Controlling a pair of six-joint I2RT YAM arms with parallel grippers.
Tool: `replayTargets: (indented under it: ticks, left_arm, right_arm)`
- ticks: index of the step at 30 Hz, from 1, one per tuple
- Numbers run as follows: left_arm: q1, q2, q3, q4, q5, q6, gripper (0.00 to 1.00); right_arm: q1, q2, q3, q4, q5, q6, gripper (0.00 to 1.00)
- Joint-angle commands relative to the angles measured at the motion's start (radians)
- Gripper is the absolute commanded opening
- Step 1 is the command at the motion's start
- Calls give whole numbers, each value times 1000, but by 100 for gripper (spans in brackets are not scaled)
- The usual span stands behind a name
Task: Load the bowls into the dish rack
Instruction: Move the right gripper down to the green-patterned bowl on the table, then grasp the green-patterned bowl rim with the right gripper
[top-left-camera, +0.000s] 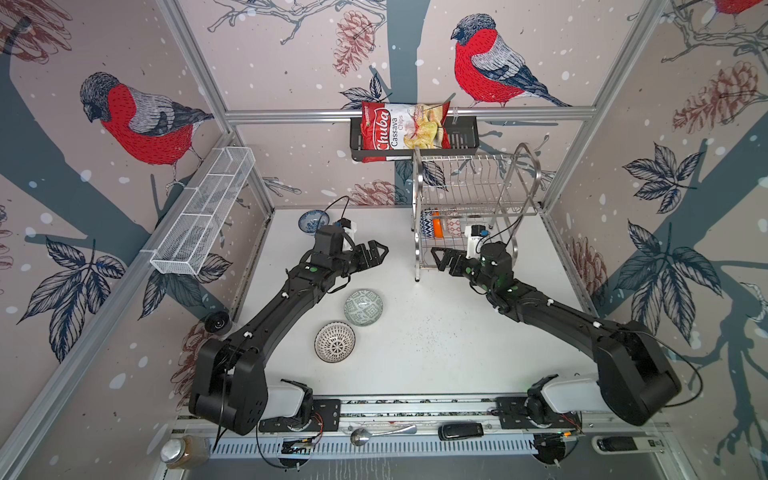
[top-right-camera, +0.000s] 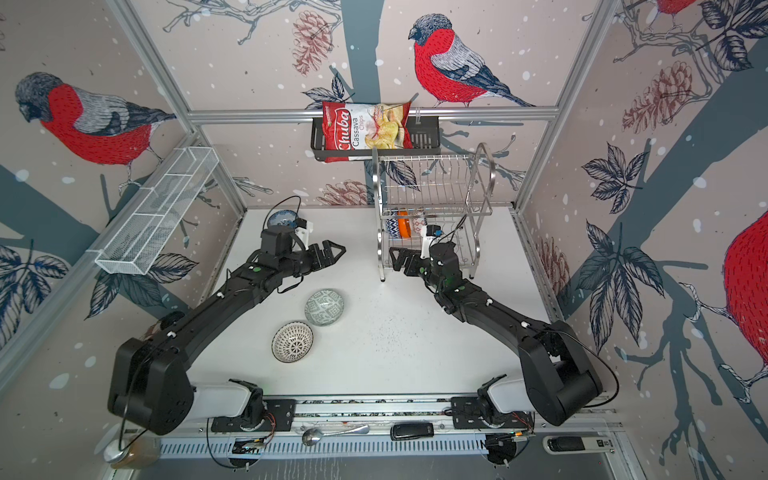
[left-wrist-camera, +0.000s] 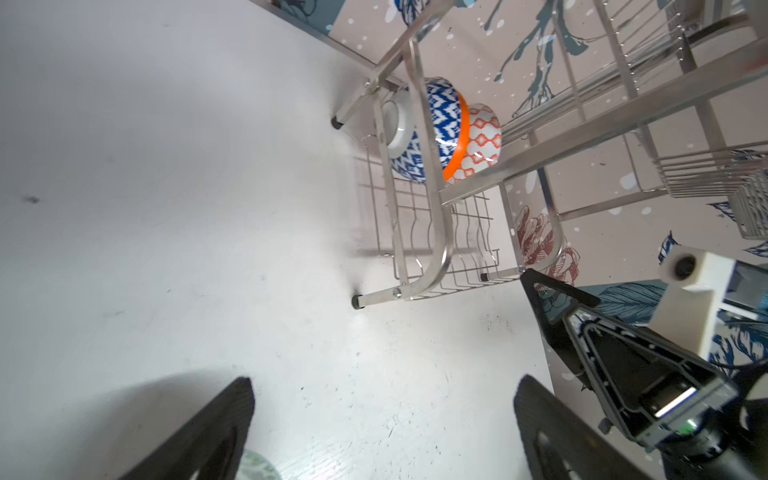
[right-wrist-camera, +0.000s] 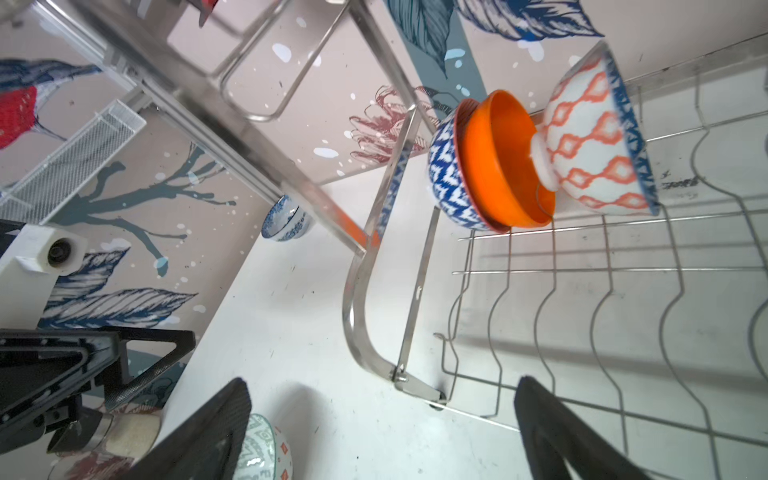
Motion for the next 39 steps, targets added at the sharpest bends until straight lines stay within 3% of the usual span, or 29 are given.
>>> replayTargets:
  ticks: [1, 12, 24, 31, 39]
  left_arm:
    - [22, -51, -40, -91, 11, -27, 98]
    - [64, -217, -201, -69, -20, -111, 98]
    - [120, -232, -229, -127, -34, -101, 98]
    - [164, -234, -253, -134, 11, -75, 98]
    - [165, -233, -288, -79, 81, -82, 98]
  right_arm:
    - [74, 18, 45, -124, 103, -54, 100]
    - [306, 191, 219, -270, 201, -119, 98]
    - [456, 468, 425, -390, 275, -144, 84]
    - [481, 562, 488, -431, 271, -132, 71]
    - [479, 622, 540, -481, 271, -130, 45]
